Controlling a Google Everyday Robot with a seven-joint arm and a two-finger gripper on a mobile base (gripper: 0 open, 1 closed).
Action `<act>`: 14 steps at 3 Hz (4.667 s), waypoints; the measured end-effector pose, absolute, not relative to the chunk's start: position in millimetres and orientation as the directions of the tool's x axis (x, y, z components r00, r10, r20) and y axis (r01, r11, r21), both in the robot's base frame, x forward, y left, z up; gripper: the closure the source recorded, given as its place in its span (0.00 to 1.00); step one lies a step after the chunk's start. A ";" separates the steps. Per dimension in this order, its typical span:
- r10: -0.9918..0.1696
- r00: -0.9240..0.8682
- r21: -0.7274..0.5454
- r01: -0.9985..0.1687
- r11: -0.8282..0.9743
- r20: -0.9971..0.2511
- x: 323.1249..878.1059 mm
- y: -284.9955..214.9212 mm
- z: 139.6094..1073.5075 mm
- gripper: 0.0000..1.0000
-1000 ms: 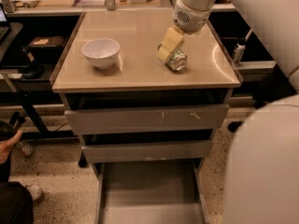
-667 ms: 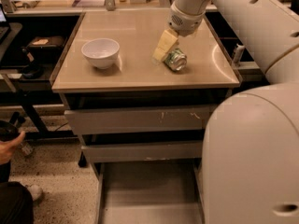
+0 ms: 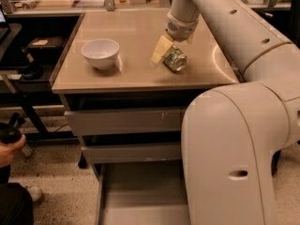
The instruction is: Place green can into bottom drawer
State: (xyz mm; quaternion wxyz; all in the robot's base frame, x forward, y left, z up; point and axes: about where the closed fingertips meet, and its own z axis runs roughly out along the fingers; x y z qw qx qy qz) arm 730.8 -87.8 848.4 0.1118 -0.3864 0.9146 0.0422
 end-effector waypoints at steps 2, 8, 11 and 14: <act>-0.696 -0.676 0.016 -0.720 0.694 -0.242 742.3 -82.1 832.1 0.19; -0.690 -0.676 0.005 -0.715 0.699 -0.257 728.4 -92.5 839.6 1.00; -0.594 -0.771 0.033 -0.616 0.787 -0.229 629.3 -132.9 850.7 1.00; -0.553 -0.807 0.107 -0.581 0.807 -0.209 583.3 -123.6 833.2 1.00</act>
Offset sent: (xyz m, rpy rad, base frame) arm 0.0053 -0.0019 -0.0149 0.0214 0.0444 0.0120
